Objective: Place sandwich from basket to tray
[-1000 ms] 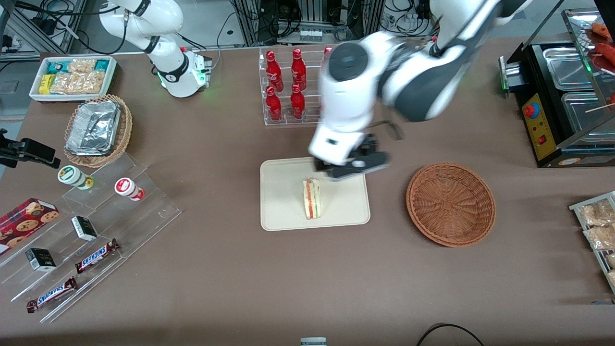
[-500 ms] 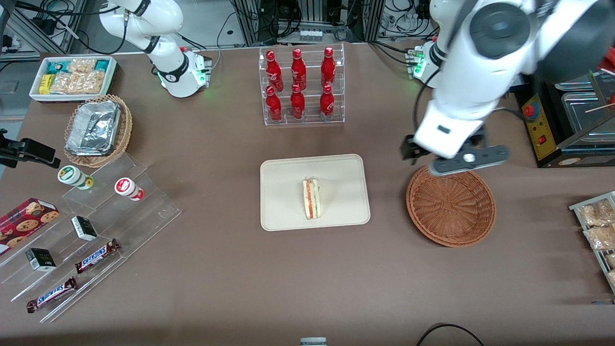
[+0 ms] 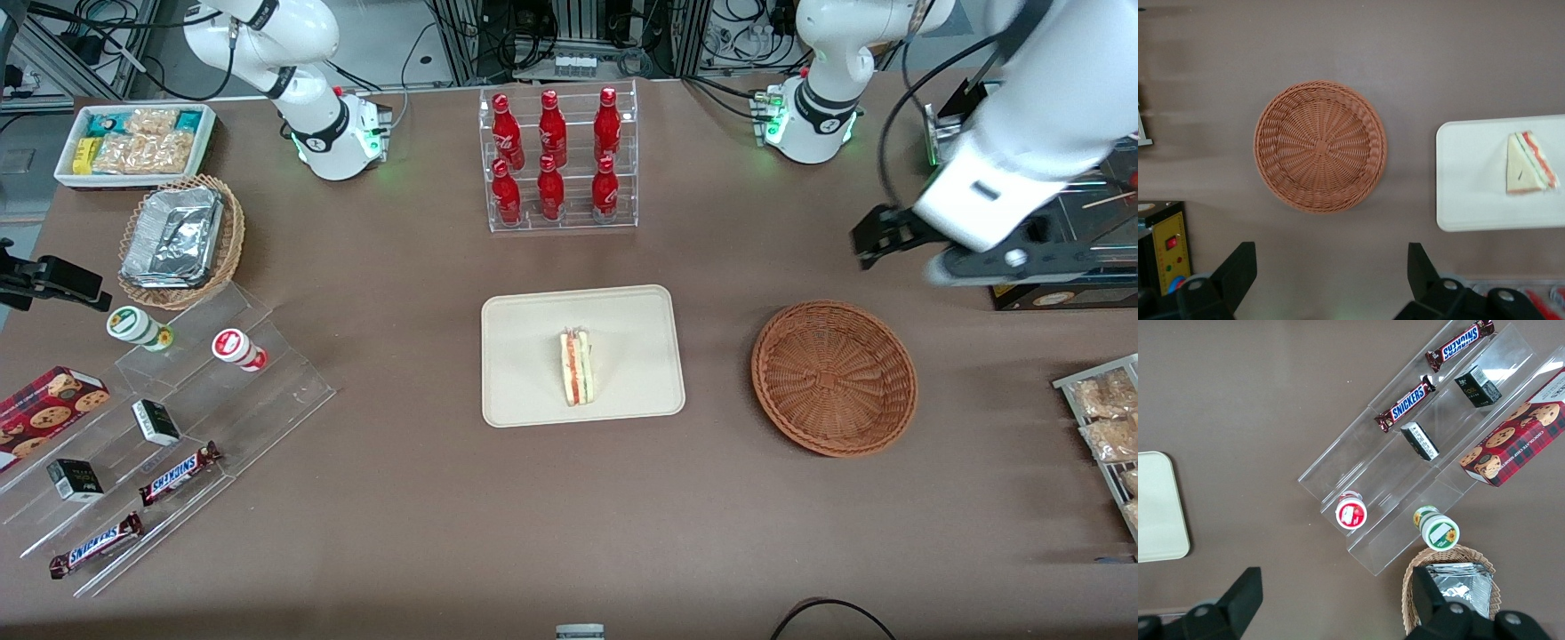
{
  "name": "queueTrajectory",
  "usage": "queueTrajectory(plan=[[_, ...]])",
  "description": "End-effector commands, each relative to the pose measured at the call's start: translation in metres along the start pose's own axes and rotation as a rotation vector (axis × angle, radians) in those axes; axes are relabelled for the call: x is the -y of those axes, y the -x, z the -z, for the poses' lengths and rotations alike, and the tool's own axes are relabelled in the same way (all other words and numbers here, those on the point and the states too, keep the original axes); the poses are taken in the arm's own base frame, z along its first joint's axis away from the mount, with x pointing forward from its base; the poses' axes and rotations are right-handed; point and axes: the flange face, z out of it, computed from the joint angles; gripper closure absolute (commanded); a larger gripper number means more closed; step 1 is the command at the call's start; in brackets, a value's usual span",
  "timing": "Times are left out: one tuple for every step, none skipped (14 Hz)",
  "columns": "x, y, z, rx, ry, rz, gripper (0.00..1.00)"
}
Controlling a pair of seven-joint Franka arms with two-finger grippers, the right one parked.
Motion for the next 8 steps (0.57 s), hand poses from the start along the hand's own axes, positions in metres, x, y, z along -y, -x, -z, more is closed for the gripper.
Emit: queueTrajectory(plan=[[0.041,0.028,0.010,-0.003,0.021,-0.038,0.00],[0.056,0.031,0.011,-0.008,0.024,-0.017,0.00],[0.072,0.034,0.012,-0.013,0.028,-0.020,0.00],[0.091,0.036,0.013,-0.015,0.038,-0.063,0.00],[0.108,0.036,0.013,-0.018,0.053,-0.100,0.00],[0.117,0.035,0.015,-0.024,0.057,-0.114,0.00],[0.122,0.030,0.015,-0.032,0.056,-0.107,0.00],[0.122,0.018,0.011,-0.032,0.049,-0.094,0.00]])
